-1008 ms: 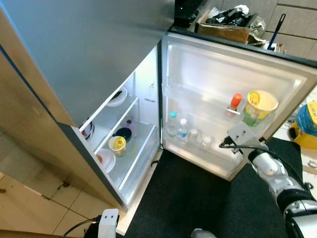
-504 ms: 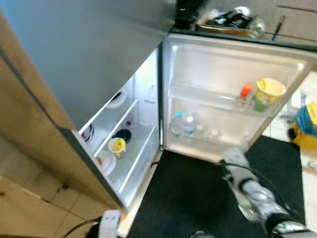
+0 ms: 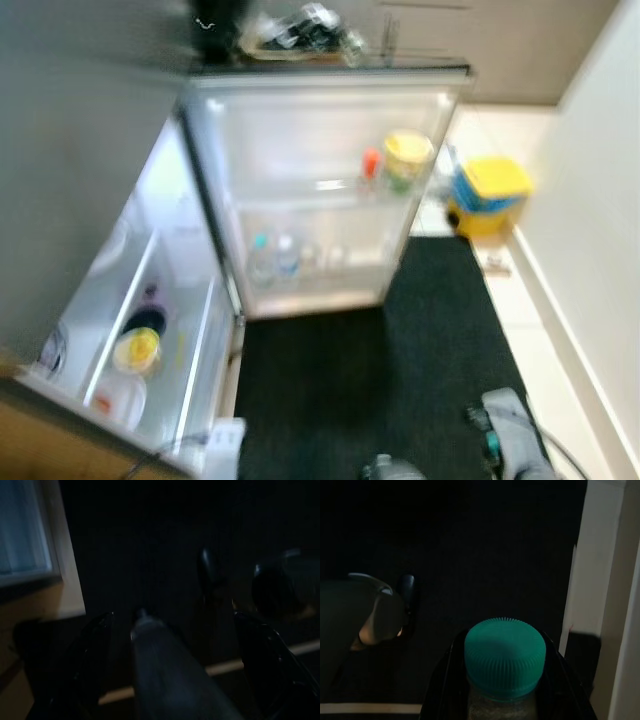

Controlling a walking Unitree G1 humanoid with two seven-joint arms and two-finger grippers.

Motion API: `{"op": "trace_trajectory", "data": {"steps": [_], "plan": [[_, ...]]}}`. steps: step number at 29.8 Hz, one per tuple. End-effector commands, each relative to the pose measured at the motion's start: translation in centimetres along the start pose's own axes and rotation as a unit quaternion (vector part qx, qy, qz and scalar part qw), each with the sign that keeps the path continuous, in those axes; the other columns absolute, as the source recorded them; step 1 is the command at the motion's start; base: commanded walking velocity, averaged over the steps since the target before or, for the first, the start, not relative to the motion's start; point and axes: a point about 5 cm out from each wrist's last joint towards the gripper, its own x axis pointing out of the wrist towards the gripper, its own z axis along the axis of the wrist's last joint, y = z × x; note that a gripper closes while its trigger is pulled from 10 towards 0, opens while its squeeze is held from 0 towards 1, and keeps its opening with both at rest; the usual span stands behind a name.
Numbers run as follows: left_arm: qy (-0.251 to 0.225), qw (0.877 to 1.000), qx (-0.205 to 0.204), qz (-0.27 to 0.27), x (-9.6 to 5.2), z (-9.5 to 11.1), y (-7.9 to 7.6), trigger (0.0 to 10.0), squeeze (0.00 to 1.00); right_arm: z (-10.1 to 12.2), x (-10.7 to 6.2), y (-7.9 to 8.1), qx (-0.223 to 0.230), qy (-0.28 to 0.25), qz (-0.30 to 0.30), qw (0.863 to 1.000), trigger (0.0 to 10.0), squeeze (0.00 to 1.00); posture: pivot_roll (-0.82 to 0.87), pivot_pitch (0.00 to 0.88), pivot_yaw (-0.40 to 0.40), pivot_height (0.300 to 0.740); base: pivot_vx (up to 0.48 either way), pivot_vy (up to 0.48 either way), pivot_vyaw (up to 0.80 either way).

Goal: Restocking fridge

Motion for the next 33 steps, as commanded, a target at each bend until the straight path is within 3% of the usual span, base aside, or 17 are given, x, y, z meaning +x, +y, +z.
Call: {"op": "trace_trajectory", "data": {"steps": [1, 14, 33], "plan": [[0.017, 1.0, -0.002, -0.001, -0.1, -1.2, -0.2, 10.0, 0.0, 0.4, 0.1, 0.2, 0.003, -0.005, 0.004, 1.0, 10.0, 0.0, -0.05, 0.048, -0.019, 0.74, 0.0, 0.0, 0.0], [0.023, 1.0, -0.001, -0.005, -0.2, -1.4, -0.2, 10.0, 0.0, 1.0, 0.3, 1.0, 0.007, -0.022, 0.043, 0.999, 10.0, 0.0, -0.05, 0.053, -0.016, 0.74, 0.0, -0.378, 0.0], [0.024, 1.0, -0.003, -0.011, -0.1, -1.4, -0.5, 10.0, 0.0, 3.6, 0.7, 0.9, -0.028, -0.062, 0.065, 0.996, 10.0, 0.0, -0.06, 0.059, -0.016, 0.74, 0.0, -0.467, 0.8]]}}
